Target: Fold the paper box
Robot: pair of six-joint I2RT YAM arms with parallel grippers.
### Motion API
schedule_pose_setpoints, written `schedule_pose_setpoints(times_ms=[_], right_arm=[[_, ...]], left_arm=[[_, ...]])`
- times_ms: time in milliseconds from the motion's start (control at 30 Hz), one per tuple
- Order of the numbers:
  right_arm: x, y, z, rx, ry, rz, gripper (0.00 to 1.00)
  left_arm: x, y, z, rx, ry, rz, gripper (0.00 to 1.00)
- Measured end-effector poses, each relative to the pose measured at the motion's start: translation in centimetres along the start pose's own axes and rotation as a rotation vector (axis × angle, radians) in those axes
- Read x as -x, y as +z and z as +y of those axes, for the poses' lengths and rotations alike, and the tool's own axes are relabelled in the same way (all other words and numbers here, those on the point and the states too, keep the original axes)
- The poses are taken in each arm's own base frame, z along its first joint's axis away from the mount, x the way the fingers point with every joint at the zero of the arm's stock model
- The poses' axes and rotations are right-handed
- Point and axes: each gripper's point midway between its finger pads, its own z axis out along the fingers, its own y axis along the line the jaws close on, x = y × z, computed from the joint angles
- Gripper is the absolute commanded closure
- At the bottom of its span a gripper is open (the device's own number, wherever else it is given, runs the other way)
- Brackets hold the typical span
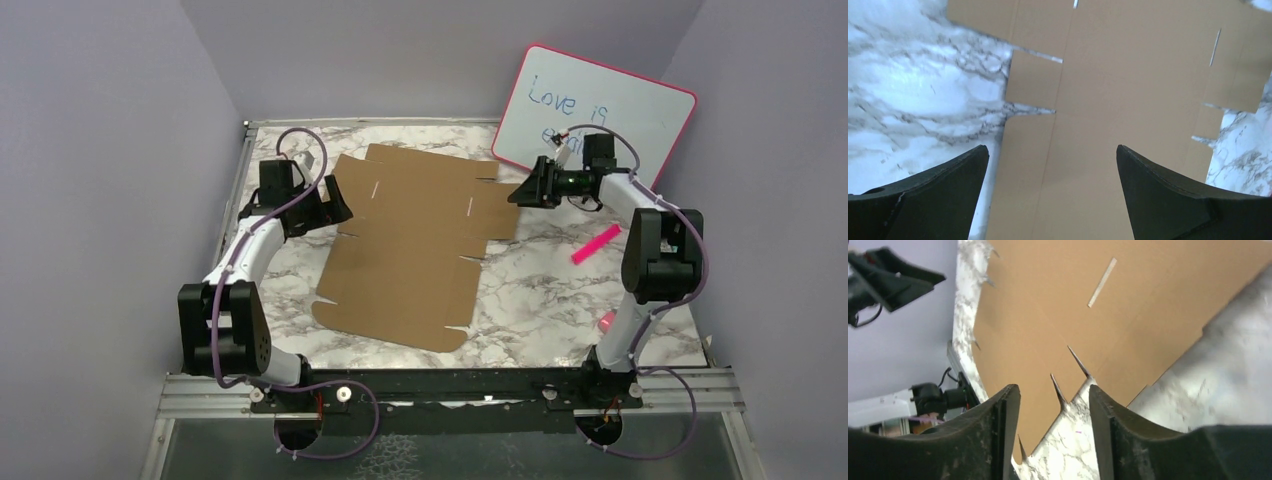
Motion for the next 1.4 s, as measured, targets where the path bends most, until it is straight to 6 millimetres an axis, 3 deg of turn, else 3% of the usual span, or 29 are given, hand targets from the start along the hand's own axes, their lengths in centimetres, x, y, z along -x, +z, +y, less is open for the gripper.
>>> schedule_pose_setpoints(times_ms=[133,167,233,367,467,567,800,1033,1200,1400], right_arm=[[-1.8,-0.6,-1.0,-0.118,0.042,-0.035,0.32],[-3.6,-0.5,-2.0,-0.159,0.086,-0.03,0.32],[-3.9,-1.1,-0.6,-0.175,0.056,-0.064,0.29],[-7.4,0.1,1.6,-0.187,0.021,-0.068,0.26],[-9.8,1.4,3.0,-0.169,-0.017,-0.048,0.25],[-10.8,1.7,3.2,-0.167,-0.03,-0.05,0.24],[-11.1,1.1,3.3,-0.176,-0.056,-0.085,0.19],[-10.4,0.7,4.0,-0.166,-0.101,-0.115,0.16],[-10.2,0.2,4.4,-0.171,-0.131,-0.138,0.16],[-9.8,-0.3,4.8,-0.179,-0.164,-0.163,0.16]], left_arm=[[-3.0,-0.2,0.6,0.012,-0.031,0.047,0.01],[-3.7,-0.3,0.7,0.015,-0.042,0.055,0.01],[-4.7,-0.5,0.9,0.017,-0.06,0.065,0.01],[-6.9,-0.6,1.3,0.03,-0.087,0.098,0.01],[-7.4,-0.2,1.8,0.042,-0.092,0.118,0.01],[-7.6,0.8,2.2,0.051,-0.099,0.147,0.01],[-9.6,2.7,3.4,0.068,-0.124,0.236,0.02],[-9.8,2.7,2.9,0.035,-0.129,0.242,0.04],[-12.3,0.9,1.5,-0.021,-0.172,0.257,0.05],[-15.9,-2.2,-2.2,-0.1,-0.228,0.293,0.05]])
